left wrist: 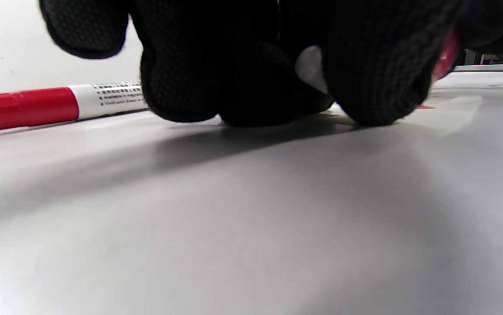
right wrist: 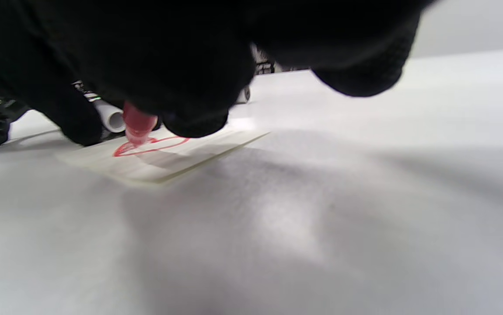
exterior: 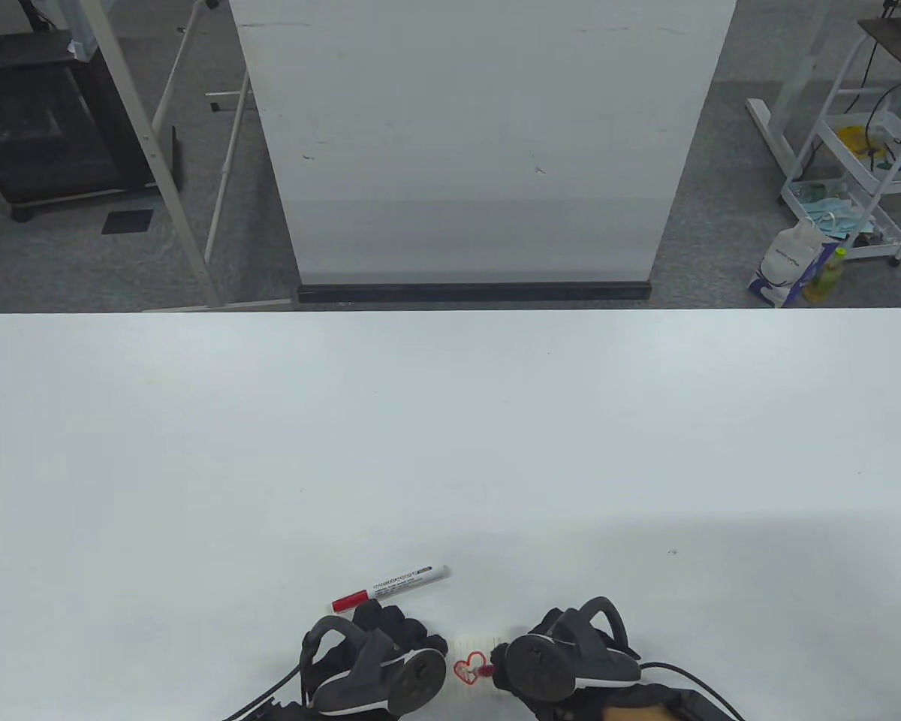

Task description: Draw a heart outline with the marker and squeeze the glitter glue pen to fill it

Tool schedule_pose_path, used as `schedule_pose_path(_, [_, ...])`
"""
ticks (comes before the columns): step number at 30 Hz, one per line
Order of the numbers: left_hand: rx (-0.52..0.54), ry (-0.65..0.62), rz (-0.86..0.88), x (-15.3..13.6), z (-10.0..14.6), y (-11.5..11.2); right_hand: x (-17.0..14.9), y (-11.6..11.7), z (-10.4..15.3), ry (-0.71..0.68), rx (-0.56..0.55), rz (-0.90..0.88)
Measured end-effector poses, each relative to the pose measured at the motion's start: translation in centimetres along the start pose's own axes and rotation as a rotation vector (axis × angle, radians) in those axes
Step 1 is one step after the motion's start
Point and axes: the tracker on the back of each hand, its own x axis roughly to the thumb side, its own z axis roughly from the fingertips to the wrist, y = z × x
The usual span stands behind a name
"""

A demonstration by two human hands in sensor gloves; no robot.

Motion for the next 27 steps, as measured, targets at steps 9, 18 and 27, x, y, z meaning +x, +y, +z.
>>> schedule_pose_path(9, [0.000,0.000,0.000,0.00,0.00,0.00,0.07,0.06,-0.07,0.022,-0.046,0.037])
schedule_pose_path(18, [0.000,0.000,0.000,0.00,0.00,0.01,0.28,0.18,-0.08,0.016,-0.055,0.049])
schedule_pose_path(27, [0.000,-0.001,0.000,0.01,-0.01,0.01,-0.03,0.04,0.01,0.035,-0.072,0.076])
